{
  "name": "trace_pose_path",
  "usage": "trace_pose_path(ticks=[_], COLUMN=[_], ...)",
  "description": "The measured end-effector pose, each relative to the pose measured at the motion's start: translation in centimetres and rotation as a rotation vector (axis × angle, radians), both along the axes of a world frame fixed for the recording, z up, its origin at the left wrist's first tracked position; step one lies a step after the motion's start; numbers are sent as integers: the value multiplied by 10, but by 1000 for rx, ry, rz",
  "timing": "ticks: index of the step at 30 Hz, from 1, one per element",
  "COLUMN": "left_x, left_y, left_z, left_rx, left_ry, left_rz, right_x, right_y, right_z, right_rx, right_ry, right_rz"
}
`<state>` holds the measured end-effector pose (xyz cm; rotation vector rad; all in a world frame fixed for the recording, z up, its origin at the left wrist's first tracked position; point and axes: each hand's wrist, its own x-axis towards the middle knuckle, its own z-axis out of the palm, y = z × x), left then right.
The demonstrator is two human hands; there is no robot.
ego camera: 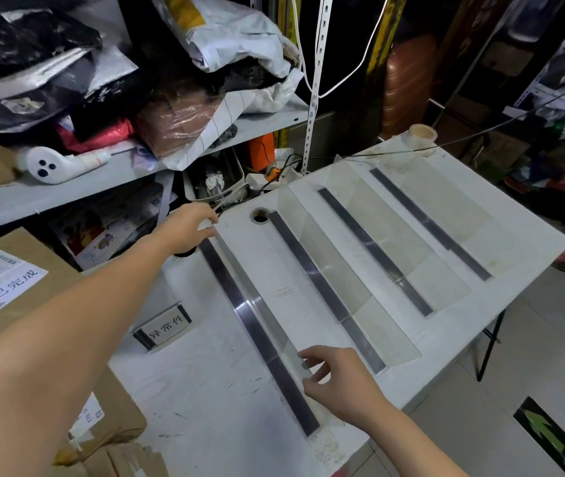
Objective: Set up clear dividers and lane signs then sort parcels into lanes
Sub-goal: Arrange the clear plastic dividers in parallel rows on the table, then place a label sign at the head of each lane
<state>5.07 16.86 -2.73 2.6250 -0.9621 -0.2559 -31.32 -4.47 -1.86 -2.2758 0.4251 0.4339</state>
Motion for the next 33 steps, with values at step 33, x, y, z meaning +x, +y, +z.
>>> trace_pose_path(ticks=[33], left_x=[-192], left_y=[105], left_z=[61], left_rx=[387], left_ry=[32], left_rz=[652], right_x=[207], right_y=[84], right_z=[58], right_rx=[-310], right_ry=[-309], right_rz=[804])
